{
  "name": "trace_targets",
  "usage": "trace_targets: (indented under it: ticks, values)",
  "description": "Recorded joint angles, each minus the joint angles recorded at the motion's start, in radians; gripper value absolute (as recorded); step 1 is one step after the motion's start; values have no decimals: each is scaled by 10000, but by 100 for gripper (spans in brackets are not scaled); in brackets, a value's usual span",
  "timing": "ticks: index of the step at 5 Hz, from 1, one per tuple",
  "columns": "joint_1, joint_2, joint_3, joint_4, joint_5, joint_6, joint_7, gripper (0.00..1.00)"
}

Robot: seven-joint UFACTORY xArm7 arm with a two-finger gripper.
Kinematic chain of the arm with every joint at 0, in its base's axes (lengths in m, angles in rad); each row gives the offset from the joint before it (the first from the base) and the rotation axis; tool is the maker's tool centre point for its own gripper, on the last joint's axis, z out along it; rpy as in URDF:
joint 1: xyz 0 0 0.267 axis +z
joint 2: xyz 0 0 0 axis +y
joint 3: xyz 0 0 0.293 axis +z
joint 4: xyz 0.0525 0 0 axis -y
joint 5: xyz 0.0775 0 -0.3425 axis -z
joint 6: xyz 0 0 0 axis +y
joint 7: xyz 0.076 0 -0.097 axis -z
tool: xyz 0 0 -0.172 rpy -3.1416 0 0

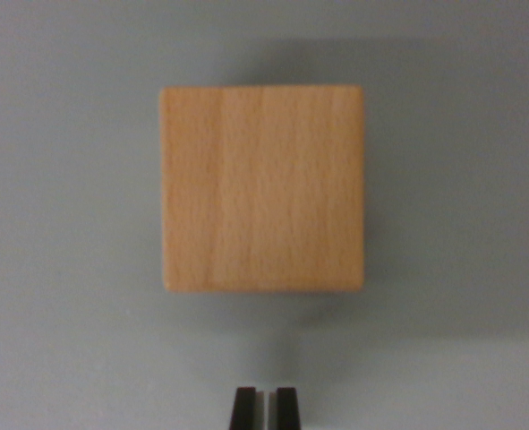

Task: Push wooden cube

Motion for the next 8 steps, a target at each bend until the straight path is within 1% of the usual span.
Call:
trace_targets:
  ticks: [1,2,3,4,5,6,7,8]
  values:
    - [0,0,0,0,0,0,0,100]
    - [7,180,9,288,2,108,19,100]
    - [7,180,9,288,2,108,19,100]
    - [15,390,20,623,5,234,42,100]
    - [15,390,20,623,5,234,42,100]
    - [24,642,34,1028,8,385,70,100]
    - [24,642,34,1028,8,385,70,100]
    - [35,915,48,1464,11,549,99,100]
